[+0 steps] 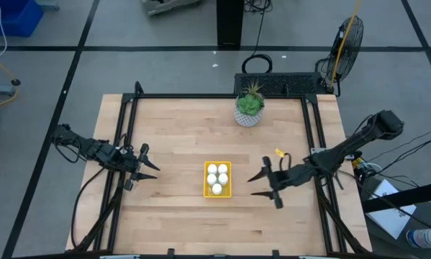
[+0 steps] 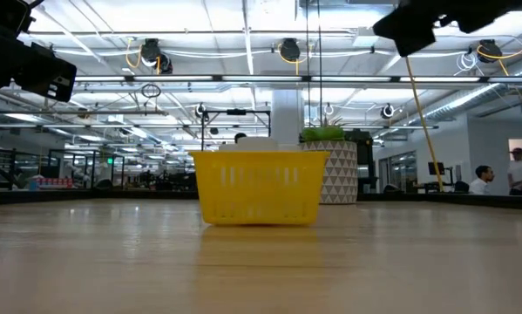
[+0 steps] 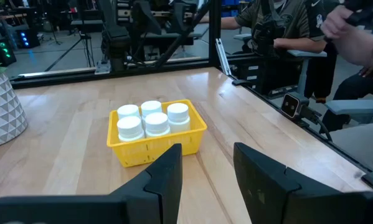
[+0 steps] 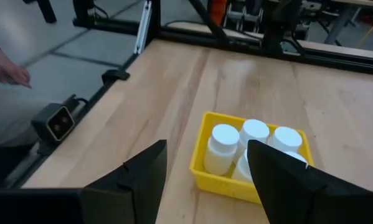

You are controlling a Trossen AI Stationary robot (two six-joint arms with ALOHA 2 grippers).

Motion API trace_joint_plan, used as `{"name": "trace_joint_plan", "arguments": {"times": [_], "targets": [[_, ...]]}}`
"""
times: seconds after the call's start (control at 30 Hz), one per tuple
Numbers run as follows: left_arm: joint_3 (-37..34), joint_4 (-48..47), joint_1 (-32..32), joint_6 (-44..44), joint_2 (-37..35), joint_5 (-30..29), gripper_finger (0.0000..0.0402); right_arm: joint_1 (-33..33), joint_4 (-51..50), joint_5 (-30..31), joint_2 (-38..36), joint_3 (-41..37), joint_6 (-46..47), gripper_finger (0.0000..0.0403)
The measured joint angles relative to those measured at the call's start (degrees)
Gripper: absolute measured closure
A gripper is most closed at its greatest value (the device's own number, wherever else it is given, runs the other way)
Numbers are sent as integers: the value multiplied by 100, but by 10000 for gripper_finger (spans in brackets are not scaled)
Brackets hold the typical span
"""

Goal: Pick and place pill bottles into a basket
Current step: Return to Home Position

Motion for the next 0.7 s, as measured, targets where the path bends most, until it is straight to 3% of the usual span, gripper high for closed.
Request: {"name": "trace_joint_plan", "arguments": {"times": [0.47,0.7], "targets": [[0,-9,0,1,0,0,252,20,167,0,-1726,-1369,61,192],[0,-11,1,1,0,0,252,20,1275,0,-2264,-2327,53,188]]}}
